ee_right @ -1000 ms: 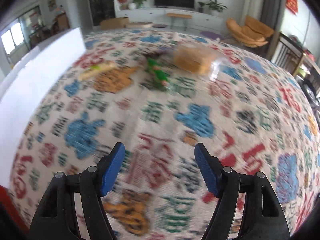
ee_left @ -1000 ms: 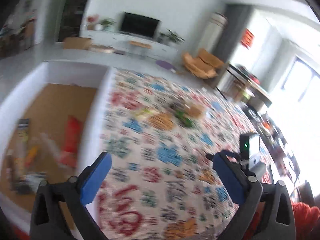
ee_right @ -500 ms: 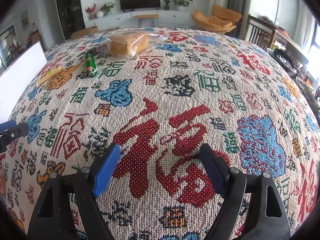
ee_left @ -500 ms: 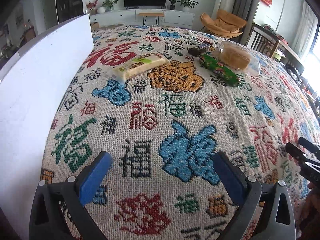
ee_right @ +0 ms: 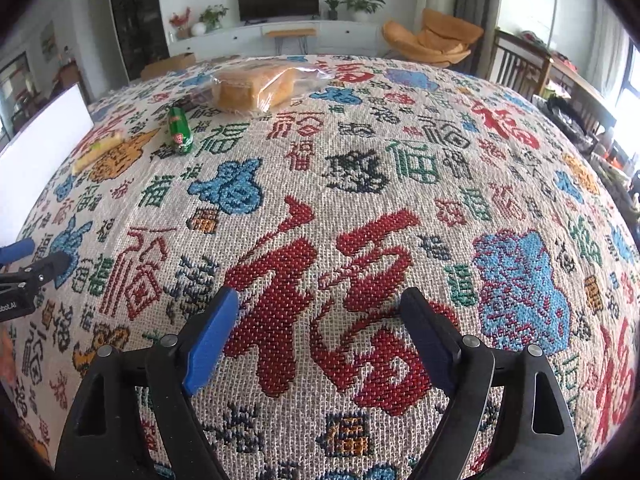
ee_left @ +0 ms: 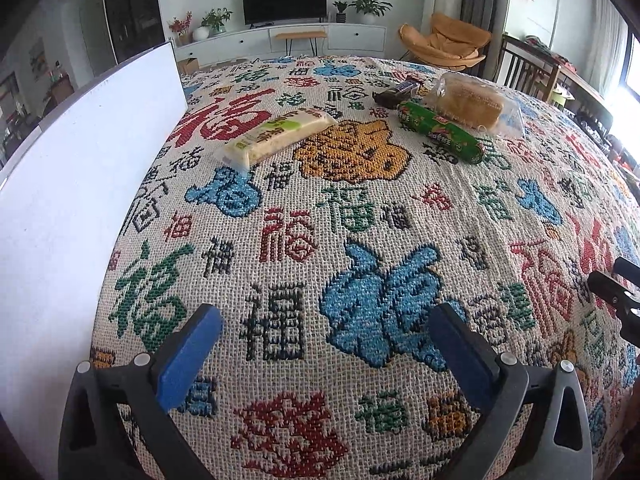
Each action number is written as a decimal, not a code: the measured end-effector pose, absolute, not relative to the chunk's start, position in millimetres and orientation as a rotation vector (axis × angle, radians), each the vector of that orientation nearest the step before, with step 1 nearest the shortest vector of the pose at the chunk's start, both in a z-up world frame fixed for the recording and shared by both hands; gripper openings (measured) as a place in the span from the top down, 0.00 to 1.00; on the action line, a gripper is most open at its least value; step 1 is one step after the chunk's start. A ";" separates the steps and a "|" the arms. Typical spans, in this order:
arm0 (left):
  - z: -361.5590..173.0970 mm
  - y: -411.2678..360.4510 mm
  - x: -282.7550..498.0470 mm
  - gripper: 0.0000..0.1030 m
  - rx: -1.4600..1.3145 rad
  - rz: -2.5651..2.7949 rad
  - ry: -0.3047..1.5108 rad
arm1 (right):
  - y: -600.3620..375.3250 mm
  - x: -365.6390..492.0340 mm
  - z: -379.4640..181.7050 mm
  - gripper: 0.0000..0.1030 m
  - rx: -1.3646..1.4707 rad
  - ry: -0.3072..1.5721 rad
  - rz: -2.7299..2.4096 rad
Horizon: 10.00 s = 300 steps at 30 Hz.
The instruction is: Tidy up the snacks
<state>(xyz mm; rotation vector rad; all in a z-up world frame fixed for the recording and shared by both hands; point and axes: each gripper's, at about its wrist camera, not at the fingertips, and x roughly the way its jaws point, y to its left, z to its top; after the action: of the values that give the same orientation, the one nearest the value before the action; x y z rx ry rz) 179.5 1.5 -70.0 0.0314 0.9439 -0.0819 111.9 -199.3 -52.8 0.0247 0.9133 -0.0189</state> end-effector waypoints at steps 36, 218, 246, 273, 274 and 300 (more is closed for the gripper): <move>-70.4 1.3 179.9 0.00 0.032 -0.081 0.945 | -200.1 111.8 -53.7 0.16 0.027 0.914 -0.018; -72.3 26.0 183.7 0.00 0.030 -0.085 0.950 | -148.6 112.3 -60.7 0.20 -0.016 0.915 0.055; -69.8 26.6 189.6 0.00 0.044 -0.124 1.031 | -149.9 113.1 -60.4 0.18 -0.006 0.919 0.065; 128.5 163.4 63.0 0.72 -0.342 -0.278 0.653 | -15.9 121.9 113.4 0.76 0.293 0.845 0.596; 134.9 182.9 55.7 0.72 -0.329 -0.217 0.638 | 4.4 119.9 122.9 0.76 0.288 0.828 0.639; 98.8 105.6 68.8 0.00 -0.270 -0.214 0.657 | -175.8 103.2 -29.8 0.28 -0.101 0.886 -0.002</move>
<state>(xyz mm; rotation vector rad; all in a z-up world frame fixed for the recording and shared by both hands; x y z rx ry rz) 68.8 105.6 98.8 -0.2701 0.6567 -0.2136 103.2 -175.8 -29.8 -0.1008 0.8865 -0.0018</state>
